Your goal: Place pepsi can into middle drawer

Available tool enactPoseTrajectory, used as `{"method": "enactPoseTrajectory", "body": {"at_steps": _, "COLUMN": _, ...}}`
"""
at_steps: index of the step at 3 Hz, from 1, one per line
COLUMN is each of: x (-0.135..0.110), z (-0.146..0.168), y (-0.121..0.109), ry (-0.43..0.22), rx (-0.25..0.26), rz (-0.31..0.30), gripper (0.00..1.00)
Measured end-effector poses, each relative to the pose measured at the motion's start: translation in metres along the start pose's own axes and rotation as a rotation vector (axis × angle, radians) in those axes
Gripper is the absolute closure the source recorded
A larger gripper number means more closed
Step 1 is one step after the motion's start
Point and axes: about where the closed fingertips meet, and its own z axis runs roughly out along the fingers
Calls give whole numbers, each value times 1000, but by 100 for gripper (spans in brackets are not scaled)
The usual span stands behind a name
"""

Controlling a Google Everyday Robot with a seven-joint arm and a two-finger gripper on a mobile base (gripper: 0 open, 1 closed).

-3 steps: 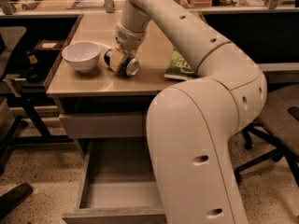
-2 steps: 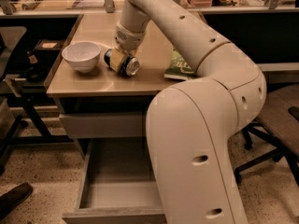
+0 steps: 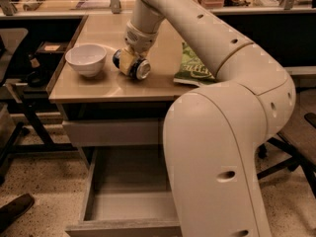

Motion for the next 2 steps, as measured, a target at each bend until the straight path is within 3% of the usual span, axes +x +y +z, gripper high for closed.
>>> {"method": "enactPoseTrajectory", "body": {"at_steps": 1, "x": 14, "z": -18, "y": 4, "ry": -22, "rx": 21, "rz": 17, "gripper": 100}}
{"method": "enactPoseTrajectory", "body": {"at_steps": 2, "x": 53, "z": -49, "y": 28, "ry": -15, "rx": 46, "rz": 26, "gripper": 100}}
